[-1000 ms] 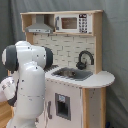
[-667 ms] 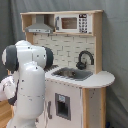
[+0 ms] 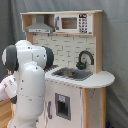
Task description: Play with the kitchen
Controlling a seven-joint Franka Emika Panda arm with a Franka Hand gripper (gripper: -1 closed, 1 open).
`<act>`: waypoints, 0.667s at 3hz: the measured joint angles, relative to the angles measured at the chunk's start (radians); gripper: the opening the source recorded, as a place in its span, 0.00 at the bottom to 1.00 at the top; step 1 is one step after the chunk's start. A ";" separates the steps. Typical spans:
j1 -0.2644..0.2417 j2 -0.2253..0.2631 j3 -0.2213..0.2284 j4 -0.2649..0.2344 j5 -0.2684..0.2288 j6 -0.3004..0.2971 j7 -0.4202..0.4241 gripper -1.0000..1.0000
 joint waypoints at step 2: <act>-0.075 -0.106 -0.001 -0.021 -0.022 0.126 0.009 1.00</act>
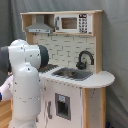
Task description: Play with the kitchen
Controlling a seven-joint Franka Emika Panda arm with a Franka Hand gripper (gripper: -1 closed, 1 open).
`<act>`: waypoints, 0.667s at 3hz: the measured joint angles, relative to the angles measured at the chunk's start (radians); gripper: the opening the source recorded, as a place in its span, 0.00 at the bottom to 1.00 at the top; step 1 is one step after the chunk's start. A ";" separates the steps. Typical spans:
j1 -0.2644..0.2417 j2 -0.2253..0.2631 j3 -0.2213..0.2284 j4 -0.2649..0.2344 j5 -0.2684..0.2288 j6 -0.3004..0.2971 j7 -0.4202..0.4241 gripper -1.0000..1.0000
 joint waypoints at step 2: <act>0.004 -0.105 0.097 -0.007 0.123 -0.024 0.061 1.00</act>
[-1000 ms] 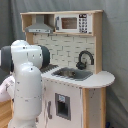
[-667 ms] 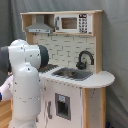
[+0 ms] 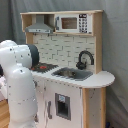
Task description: Play with the kitchen
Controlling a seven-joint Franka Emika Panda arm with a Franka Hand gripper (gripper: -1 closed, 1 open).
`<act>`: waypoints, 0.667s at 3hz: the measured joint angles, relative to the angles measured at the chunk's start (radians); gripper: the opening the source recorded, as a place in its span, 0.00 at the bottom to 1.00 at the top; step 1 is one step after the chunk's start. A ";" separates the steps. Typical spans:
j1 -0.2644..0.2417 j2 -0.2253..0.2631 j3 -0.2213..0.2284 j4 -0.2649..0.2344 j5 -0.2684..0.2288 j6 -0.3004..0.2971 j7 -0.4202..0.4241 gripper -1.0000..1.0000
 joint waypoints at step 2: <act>0.055 -0.063 0.020 -0.021 0.157 -0.074 0.028 1.00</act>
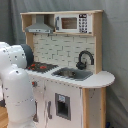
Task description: Play with the kitchen
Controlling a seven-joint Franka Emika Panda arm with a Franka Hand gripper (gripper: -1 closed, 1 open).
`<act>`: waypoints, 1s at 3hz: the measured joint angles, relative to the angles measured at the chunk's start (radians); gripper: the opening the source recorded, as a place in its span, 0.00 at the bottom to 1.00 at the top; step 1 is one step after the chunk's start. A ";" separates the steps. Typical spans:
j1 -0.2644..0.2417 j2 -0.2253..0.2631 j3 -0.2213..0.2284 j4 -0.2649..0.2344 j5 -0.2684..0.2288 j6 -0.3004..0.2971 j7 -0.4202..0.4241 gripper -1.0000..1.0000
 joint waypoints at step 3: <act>0.045 0.001 0.008 0.001 0.026 -0.066 0.307 1.00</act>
